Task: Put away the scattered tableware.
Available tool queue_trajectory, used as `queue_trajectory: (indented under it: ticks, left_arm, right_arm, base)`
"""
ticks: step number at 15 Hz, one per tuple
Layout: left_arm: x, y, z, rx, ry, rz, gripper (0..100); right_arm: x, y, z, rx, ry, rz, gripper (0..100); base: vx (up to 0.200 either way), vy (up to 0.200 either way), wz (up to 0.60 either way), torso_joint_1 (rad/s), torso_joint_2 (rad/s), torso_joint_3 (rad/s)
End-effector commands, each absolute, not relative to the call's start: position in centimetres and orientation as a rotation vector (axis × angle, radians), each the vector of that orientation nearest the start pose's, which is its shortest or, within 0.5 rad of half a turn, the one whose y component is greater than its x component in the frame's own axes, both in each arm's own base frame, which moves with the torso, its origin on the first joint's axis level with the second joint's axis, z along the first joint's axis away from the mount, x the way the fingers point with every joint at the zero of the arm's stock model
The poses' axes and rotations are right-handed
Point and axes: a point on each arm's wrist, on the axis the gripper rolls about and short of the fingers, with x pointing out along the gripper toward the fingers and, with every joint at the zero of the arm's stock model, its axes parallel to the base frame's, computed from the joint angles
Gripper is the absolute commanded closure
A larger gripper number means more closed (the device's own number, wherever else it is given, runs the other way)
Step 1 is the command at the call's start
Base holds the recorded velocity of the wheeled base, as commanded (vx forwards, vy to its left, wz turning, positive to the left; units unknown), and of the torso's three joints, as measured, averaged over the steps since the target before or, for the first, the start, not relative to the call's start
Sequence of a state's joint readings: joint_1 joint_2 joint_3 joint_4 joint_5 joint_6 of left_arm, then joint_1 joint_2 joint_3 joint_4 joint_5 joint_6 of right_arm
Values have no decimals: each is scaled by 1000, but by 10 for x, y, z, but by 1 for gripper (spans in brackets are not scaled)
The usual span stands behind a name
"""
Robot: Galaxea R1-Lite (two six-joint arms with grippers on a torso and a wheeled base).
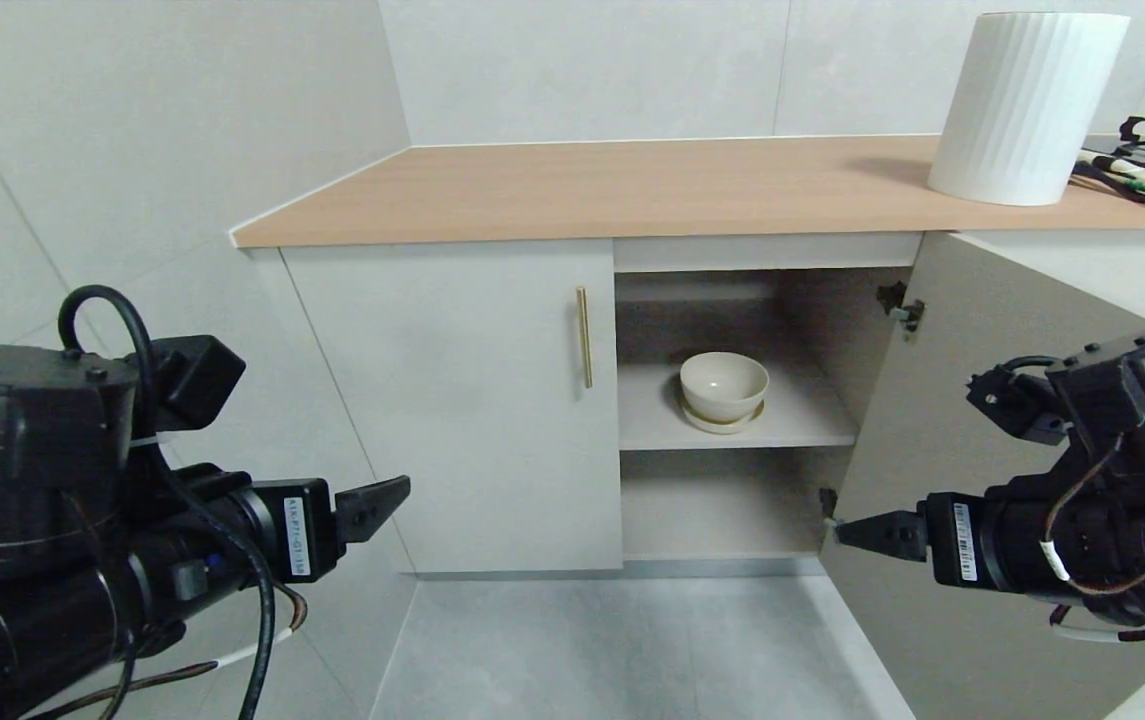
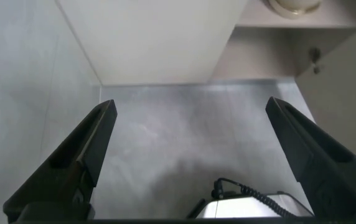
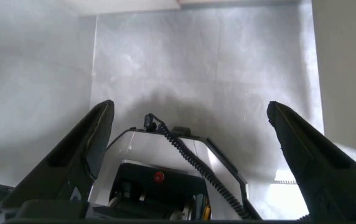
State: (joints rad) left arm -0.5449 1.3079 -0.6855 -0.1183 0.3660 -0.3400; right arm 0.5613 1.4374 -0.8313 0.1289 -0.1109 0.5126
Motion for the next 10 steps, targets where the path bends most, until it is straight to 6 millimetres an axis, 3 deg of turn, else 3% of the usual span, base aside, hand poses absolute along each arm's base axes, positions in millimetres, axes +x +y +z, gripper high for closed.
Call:
queue_trajectory:
  ticks: [1, 3, 6, 10]
  left_arm:
    - [173, -95, 200, -109, 480, -94, 0]
    - [173, -95, 200, -110, 479, -94, 0]
    - [173, -95, 199, -106, 483, -94, 0]
    - [173, -95, 195, -96, 496, -92, 0]
  right_arm:
    - [190, 117, 191, 239, 787, 239, 0]
    - [190, 117, 191, 239, 787, 239, 0]
    - [187, 115, 194, 243, 773, 240, 0]
    - [169, 103, 206, 257, 714, 265, 0]
  base:
    - [-200, 0, 0, 2, 2, 2]
    - [-200, 0, 0, 5, 2, 0]
    - [0, 0, 0, 0, 0, 0]
    - [0, 0, 0, 0, 0, 0]
